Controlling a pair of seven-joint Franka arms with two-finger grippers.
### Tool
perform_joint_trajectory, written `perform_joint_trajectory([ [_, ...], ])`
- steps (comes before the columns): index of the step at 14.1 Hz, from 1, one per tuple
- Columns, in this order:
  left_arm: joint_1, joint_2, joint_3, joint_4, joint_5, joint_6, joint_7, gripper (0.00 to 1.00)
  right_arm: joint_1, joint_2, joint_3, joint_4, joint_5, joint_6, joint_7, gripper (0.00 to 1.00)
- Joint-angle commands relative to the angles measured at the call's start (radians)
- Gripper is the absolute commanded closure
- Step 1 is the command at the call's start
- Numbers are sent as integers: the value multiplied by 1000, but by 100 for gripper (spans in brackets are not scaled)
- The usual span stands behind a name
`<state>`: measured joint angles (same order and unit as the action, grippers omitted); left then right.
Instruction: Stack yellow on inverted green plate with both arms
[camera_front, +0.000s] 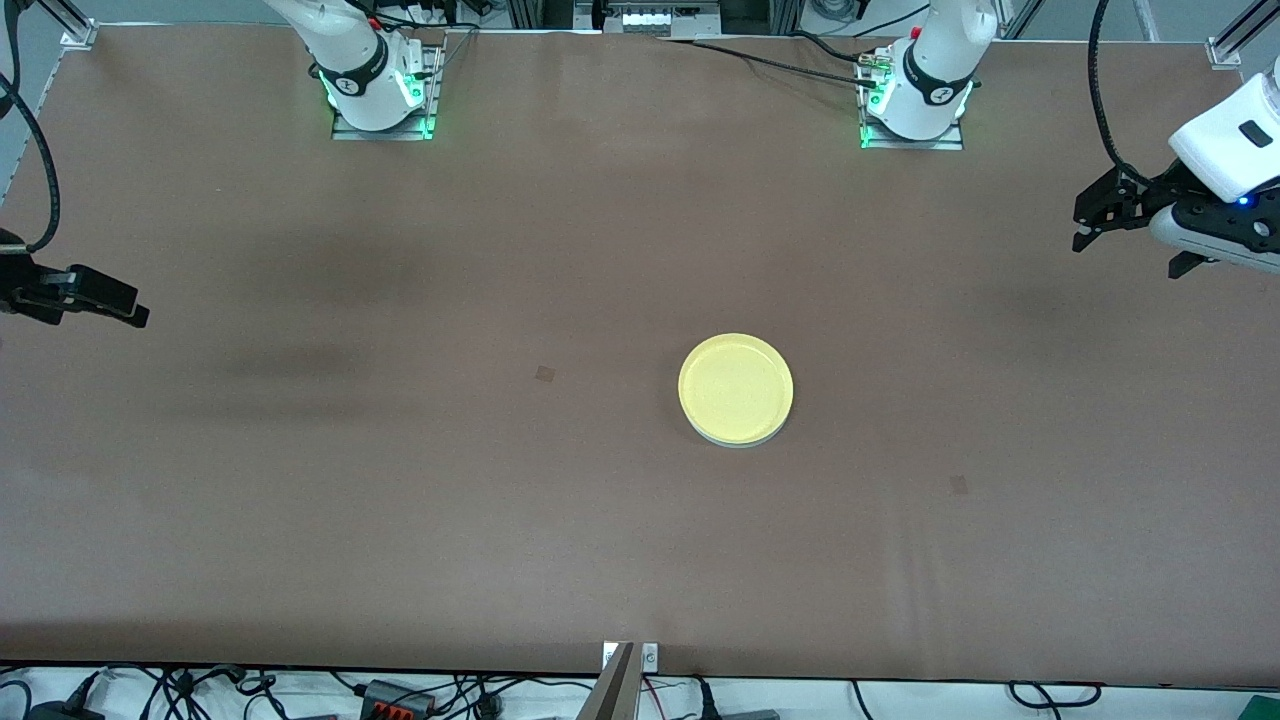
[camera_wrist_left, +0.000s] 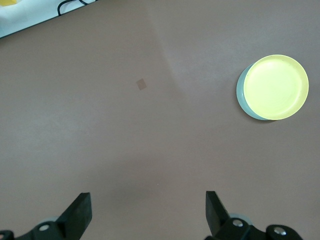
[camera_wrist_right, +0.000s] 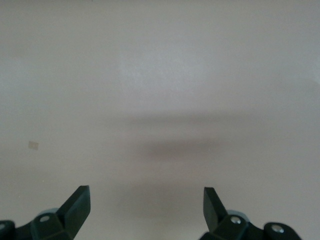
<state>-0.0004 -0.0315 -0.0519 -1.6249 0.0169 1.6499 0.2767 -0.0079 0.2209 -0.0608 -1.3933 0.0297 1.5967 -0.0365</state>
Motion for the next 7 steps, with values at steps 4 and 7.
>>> perform_joint_trajectory([
  [4, 7, 13, -5, 31, -21, -21, 24, 0, -11, -173, 19, -254, -51, 95, 0, 0],
  [7, 7, 15, -5, 31, -21, -21, 24, 0, -11, -181, 19, -269, -51, 104, 0, 0],
])
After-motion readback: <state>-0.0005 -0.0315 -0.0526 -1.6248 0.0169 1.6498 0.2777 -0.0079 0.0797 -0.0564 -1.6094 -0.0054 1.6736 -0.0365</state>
